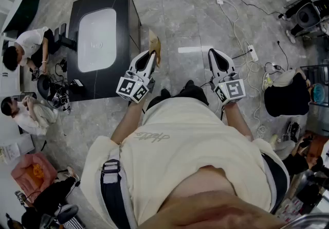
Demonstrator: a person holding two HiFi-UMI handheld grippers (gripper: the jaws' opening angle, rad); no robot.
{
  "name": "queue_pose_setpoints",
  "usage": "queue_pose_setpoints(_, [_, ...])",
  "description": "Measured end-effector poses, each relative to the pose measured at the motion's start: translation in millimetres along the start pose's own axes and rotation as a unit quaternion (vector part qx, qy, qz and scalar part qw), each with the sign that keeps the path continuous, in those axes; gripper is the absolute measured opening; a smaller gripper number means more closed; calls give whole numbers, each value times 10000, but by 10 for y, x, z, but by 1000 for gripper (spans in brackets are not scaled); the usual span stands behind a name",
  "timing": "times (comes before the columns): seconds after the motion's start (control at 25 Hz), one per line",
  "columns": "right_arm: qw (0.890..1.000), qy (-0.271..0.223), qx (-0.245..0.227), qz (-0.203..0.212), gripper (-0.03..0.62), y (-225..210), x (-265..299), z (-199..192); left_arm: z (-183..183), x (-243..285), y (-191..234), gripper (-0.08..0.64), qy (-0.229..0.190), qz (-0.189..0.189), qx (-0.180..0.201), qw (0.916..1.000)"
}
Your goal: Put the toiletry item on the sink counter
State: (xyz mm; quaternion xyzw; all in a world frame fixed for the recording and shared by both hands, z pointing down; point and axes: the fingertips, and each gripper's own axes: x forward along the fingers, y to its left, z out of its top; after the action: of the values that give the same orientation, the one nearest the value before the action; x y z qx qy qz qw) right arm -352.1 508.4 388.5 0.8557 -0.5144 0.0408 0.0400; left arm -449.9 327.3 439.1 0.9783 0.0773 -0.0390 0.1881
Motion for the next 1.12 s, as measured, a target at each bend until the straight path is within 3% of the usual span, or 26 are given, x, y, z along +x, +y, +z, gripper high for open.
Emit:
queue_pose_setpoints(0.16, [10000,-16,-65,57,-6,-28,185,4,42,77,155,28,-62,34,54,10000])
queue_pose_setpoints(0.36, [9995,191,-7,237,-6,24,379,-82,-76,70,414,28,-55,239,-186,9995])
queue_pose_setpoints(0.68, [9970,605,331,352,-6,-316,591,-459,-302,320,578,28,160,619,-344,9974])
queue_pose_setpoints(0.96, [9931,488,744,764,-6,-837,1345,-564,-190,1017,867,28,342,999,-241,9941])
queue_pose_setpoints(1.12, [9946,382,580,777,-6,-1452,1672,-454,23,1795,834,28,342,842,20,9959])
